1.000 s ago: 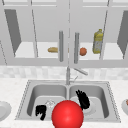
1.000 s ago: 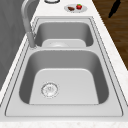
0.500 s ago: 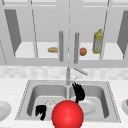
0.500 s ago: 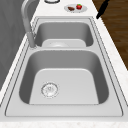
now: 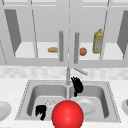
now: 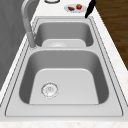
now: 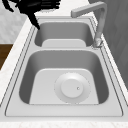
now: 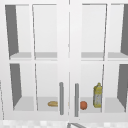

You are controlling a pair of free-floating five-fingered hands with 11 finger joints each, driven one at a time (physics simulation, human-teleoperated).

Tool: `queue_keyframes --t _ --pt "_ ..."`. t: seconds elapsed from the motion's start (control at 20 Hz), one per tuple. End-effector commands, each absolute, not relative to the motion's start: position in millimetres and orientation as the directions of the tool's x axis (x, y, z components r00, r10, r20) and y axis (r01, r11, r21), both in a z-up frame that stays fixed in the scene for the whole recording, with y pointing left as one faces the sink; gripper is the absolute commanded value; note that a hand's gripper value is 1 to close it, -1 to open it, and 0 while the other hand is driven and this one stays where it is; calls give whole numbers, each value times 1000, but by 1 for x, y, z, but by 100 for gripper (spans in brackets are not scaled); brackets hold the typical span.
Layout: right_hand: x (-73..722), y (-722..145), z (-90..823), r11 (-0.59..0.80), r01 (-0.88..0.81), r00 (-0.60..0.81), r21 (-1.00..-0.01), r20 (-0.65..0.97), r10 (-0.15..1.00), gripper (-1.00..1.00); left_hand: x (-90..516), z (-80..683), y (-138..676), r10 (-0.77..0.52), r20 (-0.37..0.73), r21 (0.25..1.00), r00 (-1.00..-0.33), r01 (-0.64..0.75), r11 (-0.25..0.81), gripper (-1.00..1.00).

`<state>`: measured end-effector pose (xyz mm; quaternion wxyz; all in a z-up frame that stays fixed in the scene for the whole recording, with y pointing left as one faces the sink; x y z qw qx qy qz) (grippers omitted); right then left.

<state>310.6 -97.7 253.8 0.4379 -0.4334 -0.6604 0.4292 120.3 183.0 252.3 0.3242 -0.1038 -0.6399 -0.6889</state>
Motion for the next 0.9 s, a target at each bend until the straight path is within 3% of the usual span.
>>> queue_keyframes --t 0.0,0.85 --pt "335 -97 257 188 209 -189 -960 149 971 -100 120 252 183 -314 558 814 -768 580 29 0" --pt "437 -104 274 219 133 -180 -967 194 964 -100 120 252 183 -314 558 814 -768 580 29 0"
